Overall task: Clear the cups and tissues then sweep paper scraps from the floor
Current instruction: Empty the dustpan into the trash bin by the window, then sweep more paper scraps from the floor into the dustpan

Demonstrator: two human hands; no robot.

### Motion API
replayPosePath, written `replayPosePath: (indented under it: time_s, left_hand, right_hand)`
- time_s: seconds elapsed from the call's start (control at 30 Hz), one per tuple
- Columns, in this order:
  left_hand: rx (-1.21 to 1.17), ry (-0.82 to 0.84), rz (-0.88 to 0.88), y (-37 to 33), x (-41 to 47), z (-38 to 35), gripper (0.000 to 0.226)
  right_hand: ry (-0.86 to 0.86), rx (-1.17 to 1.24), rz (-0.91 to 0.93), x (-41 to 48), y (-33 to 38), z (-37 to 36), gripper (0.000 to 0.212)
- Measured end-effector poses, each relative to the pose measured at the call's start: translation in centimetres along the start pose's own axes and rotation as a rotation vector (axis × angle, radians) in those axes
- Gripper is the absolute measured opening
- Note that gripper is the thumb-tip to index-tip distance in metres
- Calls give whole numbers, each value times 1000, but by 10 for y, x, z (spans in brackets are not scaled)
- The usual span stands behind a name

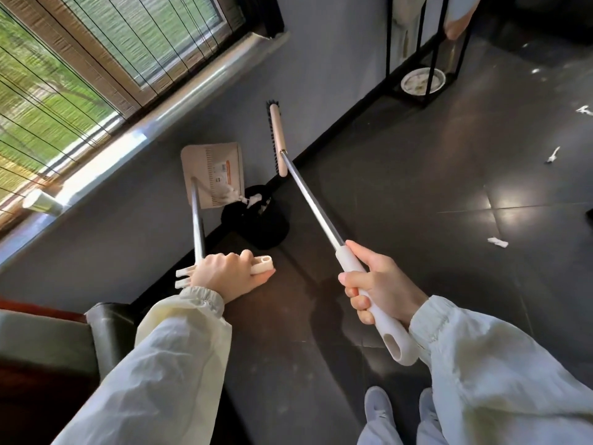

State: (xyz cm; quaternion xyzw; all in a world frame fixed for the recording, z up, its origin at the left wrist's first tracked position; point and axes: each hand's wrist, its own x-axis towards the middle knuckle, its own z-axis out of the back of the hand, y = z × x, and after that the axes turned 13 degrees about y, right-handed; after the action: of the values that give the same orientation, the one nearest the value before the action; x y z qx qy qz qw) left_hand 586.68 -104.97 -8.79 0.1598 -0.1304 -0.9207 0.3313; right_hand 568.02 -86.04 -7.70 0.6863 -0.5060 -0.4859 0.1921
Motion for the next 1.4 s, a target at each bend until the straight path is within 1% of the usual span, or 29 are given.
replayPosePath:
  time_s: [0.07,0.13,0.2,0.27,0.3,0.4,0.5,0.57,0.63,0.7,0.8,0.83,0.9,0.93,0.97,1.03,1.07,1.1,1.13,1.17,1.2,1.27,1.33,1.4]
  left_hand:
    - [15,206,44,-16,1,-20,53]
    - [-27,342,16,-36,0,-40,53]
    - [-40,426,0,-52,2,-50,53]
    - [-11,446,-10,-56,6,-52,54]
    - [18,431,-18,-54,8,-49,53]
    - [79,317,-16,-33,14,-37,53]
    - [53,280,-2,-10,11,-19,53]
    - [62,247,14,-3,3,-6,52]
    - [9,232,47,-1,-3,14,49]
    - [-104,124,91,3,-5,40,46]
    - [-39,-136,42,22,2,89,32]
    - [-96,-199,90,29,6,107,34]
    - [-280,-302,273,45,17,144,51]
    - [-357,-354,315,54,20,159,60]
    - [-491,-436,331,63,24,174,63]
    - [-830,-612,336,74,25,204,55]
    - [-895,-663,307,77,23,216,45]
    - [-859,-678,252,78,21,225,37]
    - [-790,-646,188,77,22,231,45]
    - [-762,-590,136,75,25,235,58]
    - [-790,-520,112,71,28,238,64]
    - [-855,-418,105,56,39,236,58]
    - [-902,-334,115,31,52,223,51]
    - [-937,-248,94,-3,63,207,49]
  right_hand:
    - [2,-6,-9,2,-2,2,70]
    - [-1,-13,-18,3,-5,6,70]
    - [-6,-24,-29,4,-6,9,69]
    - [-9,-24,-39,4,-6,11,69]
    - [-12,-14,-39,4,-6,11,69]
    - [-25,16,-37,2,-4,10,71]
    - [-28,1,-25,-1,1,6,69]
    - [-27,1,-10,-2,7,3,64]
    - [-29,-1,3,-4,14,-1,64]
    - [-29,-2,17,-8,21,-5,69]
    - [-16,15,46,-15,35,-12,70]
    - [-14,16,56,-19,41,-14,69]
    - [-15,19,83,-27,52,-17,69]
    - [-17,20,96,-32,58,-18,69]
    - [-21,24,110,-37,63,-18,68]
    - [-32,36,141,-47,73,-16,67]
    - [-40,42,156,-53,78,-13,66]
    - [-48,49,171,-58,82,-11,64]
    - [-55,54,187,-63,86,-9,61]
    - [-59,55,201,-69,90,-6,57]
    - [-69,52,214,-74,94,-3,52]
    - [-105,41,240,-83,100,4,46]
    - [-160,45,259,-92,103,12,50]
    - [-219,46,269,-103,102,23,55]
